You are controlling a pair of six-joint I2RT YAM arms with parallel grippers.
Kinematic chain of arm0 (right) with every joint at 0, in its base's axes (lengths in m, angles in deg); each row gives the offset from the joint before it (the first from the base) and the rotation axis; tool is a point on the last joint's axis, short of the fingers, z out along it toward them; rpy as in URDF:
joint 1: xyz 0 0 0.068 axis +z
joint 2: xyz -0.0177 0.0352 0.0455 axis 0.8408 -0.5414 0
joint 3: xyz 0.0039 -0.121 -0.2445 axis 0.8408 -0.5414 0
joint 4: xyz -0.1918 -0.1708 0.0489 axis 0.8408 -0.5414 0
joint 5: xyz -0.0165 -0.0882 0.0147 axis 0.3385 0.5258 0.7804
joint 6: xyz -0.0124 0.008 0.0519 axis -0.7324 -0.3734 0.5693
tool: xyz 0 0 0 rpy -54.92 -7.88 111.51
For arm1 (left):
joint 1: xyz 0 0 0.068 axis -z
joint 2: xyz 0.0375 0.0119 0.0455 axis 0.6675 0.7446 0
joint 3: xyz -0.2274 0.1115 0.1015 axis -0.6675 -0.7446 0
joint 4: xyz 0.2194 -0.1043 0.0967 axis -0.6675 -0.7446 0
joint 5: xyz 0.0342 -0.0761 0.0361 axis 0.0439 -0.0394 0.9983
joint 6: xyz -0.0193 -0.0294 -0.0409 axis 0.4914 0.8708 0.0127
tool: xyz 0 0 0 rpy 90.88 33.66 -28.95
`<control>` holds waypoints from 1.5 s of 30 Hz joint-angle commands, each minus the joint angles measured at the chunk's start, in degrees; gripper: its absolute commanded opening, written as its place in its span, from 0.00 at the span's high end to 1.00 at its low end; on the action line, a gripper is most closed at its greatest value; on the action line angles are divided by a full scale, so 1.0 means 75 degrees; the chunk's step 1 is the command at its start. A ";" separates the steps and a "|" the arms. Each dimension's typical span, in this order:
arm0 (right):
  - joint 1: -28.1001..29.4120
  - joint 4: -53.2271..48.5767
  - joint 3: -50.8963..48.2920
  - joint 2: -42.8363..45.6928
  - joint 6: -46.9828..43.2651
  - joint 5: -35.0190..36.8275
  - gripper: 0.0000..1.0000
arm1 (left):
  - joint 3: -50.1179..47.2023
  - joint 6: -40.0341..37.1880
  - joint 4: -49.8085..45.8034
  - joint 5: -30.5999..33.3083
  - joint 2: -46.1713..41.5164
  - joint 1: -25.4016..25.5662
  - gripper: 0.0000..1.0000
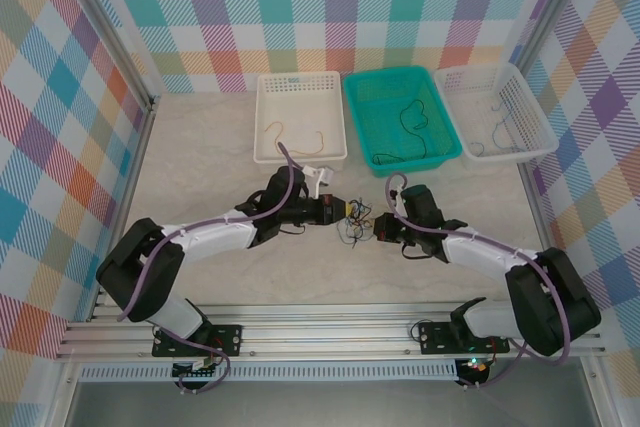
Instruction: Untangle the cables
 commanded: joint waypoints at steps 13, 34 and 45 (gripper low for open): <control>-0.0240 -0.2074 0.0538 -0.0664 0.0806 0.2163 1.00 | -0.0880 -0.0494 -0.1492 0.1602 -0.0558 -0.0162 0.95; -0.0469 -0.1965 0.0617 0.0166 0.0217 0.1570 0.70 | -0.0454 -0.0884 -0.2113 0.1636 -0.0710 0.0105 0.31; -0.0458 -0.1999 0.0594 0.1379 -0.0348 0.1070 0.20 | 0.1151 0.1142 -0.2717 0.2675 0.1096 0.1002 0.24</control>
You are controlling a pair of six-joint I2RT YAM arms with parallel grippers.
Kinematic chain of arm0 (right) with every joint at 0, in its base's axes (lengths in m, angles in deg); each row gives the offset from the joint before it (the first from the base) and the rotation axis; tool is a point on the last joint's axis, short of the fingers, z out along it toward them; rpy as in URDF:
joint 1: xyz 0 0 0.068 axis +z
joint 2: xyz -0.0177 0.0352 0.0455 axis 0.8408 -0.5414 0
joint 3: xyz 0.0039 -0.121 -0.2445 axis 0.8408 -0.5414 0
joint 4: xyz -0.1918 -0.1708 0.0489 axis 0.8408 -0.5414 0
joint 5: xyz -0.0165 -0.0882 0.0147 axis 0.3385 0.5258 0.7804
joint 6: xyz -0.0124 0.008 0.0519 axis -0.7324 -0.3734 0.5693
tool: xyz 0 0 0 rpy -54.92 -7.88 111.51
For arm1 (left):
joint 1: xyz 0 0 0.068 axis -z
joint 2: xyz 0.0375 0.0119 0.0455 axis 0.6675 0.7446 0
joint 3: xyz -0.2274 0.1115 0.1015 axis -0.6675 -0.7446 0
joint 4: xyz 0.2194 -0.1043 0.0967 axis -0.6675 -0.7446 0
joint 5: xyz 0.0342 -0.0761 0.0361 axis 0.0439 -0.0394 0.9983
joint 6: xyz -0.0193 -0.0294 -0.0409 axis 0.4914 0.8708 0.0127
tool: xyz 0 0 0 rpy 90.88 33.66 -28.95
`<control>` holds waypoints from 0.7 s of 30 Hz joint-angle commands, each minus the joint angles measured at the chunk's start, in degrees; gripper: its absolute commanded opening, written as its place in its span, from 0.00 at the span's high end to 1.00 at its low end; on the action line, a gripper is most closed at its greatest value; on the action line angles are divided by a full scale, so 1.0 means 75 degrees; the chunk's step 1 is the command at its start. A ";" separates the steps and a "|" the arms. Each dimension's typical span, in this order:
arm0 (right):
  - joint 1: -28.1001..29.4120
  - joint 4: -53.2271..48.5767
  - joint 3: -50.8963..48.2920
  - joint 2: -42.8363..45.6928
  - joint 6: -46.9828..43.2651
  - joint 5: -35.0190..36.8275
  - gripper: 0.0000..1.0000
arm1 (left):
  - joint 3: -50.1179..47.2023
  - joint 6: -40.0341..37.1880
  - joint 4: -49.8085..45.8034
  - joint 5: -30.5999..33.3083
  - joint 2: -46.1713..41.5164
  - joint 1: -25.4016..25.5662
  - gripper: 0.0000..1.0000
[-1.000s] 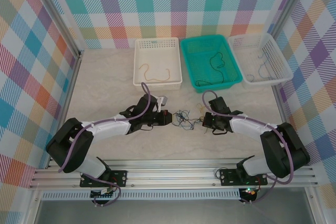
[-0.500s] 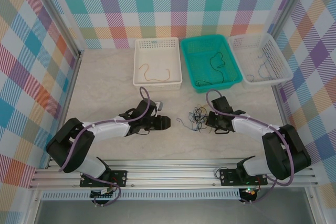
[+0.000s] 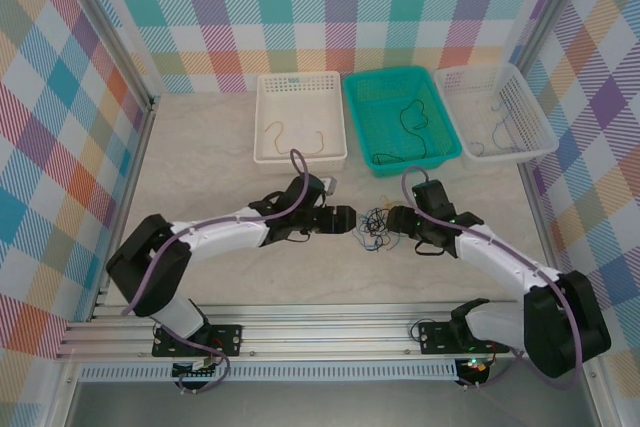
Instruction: Untangle the cables
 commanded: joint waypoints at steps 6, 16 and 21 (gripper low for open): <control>0.0029 0.1338 -0.0103 0.0098 -0.0759 -0.1955 0.19 | 0.0104 0.2779 0.0173 0.0449 0.0889 0.0333 0.27; 0.0326 0.1178 0.0711 -0.1259 -0.0912 -0.1627 0.53 | 0.0243 0.2379 -0.0040 0.1038 0.0708 0.0449 0.20; 0.0408 0.1354 0.0837 -0.1635 -0.0878 -0.1503 0.57 | 0.0165 0.2376 -0.0093 0.1295 0.0626 0.0451 0.13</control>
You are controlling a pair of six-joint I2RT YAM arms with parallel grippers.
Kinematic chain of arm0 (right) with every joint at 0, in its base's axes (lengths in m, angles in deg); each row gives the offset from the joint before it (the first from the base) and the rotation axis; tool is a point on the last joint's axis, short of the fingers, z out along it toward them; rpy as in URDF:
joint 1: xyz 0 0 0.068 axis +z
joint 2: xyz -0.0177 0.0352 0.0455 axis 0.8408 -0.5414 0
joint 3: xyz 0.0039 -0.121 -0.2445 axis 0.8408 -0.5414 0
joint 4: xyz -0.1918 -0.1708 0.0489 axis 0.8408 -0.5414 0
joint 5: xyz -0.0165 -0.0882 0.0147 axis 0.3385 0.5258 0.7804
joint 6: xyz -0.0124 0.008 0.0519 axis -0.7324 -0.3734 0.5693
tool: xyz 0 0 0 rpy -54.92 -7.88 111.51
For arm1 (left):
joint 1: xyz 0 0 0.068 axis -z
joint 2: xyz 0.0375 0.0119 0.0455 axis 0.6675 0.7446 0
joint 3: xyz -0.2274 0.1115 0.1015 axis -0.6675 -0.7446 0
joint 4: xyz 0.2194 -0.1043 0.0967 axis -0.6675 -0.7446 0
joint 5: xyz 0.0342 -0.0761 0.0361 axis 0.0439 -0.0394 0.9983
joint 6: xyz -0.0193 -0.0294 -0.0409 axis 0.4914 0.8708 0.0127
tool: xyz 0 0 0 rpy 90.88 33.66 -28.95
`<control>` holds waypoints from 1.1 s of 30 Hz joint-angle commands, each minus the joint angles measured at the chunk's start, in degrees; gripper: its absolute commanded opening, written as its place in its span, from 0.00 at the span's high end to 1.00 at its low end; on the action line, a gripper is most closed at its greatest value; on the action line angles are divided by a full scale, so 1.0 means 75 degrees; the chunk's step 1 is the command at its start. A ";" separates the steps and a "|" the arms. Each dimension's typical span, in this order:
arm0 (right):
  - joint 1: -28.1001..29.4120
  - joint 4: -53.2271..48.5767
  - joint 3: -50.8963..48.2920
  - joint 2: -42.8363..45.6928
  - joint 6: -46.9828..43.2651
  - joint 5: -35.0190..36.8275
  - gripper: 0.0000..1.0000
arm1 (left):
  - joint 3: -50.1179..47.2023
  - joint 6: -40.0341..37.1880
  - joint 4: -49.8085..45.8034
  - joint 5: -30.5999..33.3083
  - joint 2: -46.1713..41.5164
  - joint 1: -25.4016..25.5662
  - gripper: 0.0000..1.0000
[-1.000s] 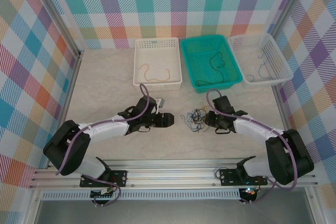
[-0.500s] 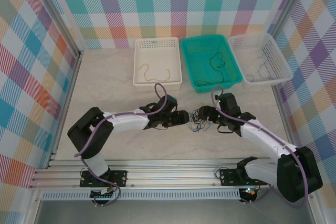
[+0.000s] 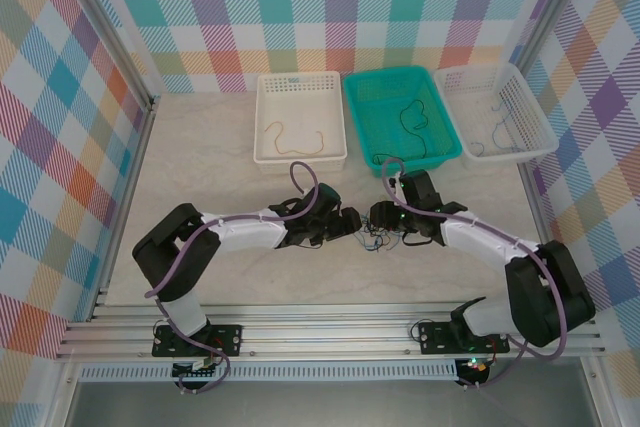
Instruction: Untangle the cables
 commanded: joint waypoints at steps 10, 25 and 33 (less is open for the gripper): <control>0.0251 -0.0152 0.0832 -0.1028 -0.0378 0.0660 0.68 | -0.0267 -0.0021 0.0064 0.0573 -0.0521 0.0101 0.00; 0.0252 0.0008 0.0847 -0.0631 -0.0586 0.0179 1.00 | -0.0659 -0.2331 0.1517 -0.0660 -0.1501 0.0054 0.00; 0.0251 0.0515 0.0616 0.0199 -0.0453 -0.0631 1.00 | -0.0676 -0.4036 0.1149 0.0469 -0.1762 0.0235 0.00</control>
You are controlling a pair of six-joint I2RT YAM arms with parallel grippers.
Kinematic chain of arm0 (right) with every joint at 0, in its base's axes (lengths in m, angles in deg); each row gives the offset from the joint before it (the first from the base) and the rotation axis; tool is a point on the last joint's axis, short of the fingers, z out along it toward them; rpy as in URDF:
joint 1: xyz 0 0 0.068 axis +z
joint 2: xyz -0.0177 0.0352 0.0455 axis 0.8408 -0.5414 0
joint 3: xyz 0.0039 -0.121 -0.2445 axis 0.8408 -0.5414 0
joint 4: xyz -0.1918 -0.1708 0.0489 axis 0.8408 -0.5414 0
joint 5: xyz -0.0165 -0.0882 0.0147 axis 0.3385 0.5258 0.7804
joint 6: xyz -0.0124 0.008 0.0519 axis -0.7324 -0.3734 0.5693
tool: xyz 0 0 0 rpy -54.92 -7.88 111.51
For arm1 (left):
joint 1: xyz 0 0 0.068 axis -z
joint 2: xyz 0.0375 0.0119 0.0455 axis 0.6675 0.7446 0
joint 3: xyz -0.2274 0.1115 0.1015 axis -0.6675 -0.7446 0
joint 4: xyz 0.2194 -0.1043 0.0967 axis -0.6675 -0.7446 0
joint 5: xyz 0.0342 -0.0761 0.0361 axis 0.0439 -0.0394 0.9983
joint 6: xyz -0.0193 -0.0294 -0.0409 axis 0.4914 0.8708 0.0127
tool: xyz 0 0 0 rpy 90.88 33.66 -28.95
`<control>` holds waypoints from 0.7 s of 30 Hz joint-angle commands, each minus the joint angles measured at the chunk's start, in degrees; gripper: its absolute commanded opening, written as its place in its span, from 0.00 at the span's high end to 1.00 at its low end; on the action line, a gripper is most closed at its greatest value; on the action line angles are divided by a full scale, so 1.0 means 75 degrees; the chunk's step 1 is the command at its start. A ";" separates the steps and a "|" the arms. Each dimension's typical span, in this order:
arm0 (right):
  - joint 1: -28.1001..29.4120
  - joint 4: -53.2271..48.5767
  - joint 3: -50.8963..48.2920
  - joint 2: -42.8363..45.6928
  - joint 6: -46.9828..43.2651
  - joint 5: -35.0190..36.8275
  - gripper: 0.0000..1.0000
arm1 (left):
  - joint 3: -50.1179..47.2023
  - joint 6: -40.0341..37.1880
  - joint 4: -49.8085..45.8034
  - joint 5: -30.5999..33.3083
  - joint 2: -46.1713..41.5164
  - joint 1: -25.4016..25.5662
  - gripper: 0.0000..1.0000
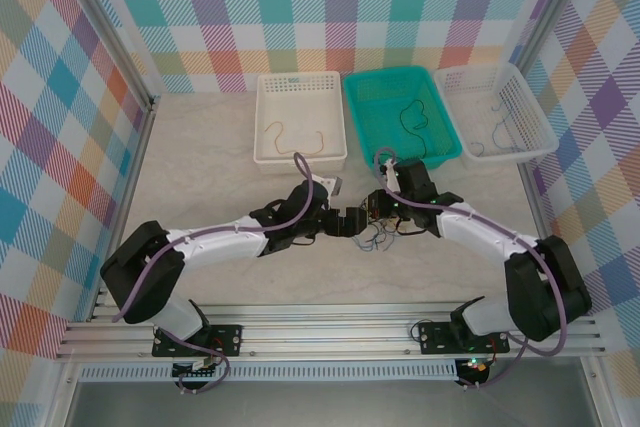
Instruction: Untangle the cables
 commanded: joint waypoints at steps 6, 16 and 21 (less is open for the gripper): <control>0.0053 0.0172 0.0035 0.0459 0.0495 -0.0926 1.00 | -0.0212 -0.1982 0.0601 0.1946 -0.0222 0.0425 0.00; 0.0053 -0.0922 0.0874 0.0039 0.1606 -0.1425 1.00 | -0.0271 -0.3427 0.2267 0.2700 0.0652 0.0768 0.00; 0.0053 -0.1332 0.1272 -0.0177 0.2089 -0.1593 1.00 | 0.0134 -0.4105 0.2782 0.3279 0.1381 0.0869 0.08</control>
